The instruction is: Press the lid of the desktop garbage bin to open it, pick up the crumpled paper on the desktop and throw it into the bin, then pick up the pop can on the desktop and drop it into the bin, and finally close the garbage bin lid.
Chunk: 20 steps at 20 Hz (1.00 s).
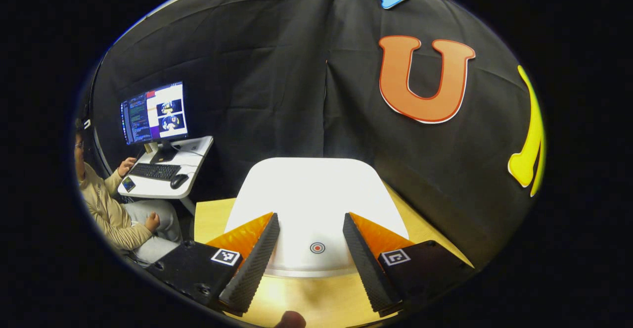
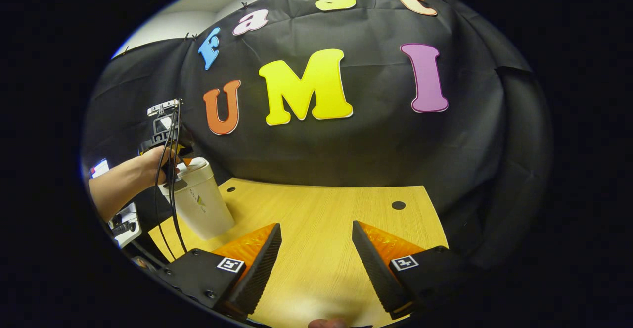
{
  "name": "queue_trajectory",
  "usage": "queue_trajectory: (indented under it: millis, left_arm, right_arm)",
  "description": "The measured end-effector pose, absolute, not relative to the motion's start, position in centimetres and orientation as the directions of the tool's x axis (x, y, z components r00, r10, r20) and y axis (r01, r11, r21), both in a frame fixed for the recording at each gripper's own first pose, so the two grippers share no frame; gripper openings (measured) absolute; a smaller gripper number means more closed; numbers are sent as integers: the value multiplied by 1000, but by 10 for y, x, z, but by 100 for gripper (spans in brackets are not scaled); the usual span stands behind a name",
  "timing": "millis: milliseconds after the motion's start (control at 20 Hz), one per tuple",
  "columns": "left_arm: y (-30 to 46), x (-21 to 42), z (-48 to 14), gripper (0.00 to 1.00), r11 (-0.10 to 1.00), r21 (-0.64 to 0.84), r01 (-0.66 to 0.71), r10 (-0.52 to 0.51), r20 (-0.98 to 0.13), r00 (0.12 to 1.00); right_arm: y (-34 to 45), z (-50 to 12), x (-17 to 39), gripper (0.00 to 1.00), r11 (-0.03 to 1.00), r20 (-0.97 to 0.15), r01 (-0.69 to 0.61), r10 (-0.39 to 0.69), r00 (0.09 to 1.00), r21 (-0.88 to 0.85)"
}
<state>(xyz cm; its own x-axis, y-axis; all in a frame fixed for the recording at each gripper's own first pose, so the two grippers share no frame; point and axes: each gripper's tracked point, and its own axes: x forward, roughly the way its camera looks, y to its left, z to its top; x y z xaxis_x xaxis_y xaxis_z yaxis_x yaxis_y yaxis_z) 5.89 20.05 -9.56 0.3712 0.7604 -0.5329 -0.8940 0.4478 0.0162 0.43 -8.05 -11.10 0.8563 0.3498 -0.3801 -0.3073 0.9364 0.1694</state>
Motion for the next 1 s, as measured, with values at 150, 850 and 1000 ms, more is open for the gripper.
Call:
queue_trajectory:
  millis: [150,850,1000]
  left_arm:
    - [199,58,-100,89,457,31,-889,767,-520,375]
    - [200,60,-101,83,547,78,-833,782,-403,476]
    - [189,59,-89,84,613,32,-790,729,-409,549]
  right_arm:
    - [-76,-117,6,92,932,-386,-313,362,849,186]
    - [-67,-104,26,91,940,-343,-284,334,878,189]
    - [-67,-86,30,91,956,-299,-254,287,910,147]
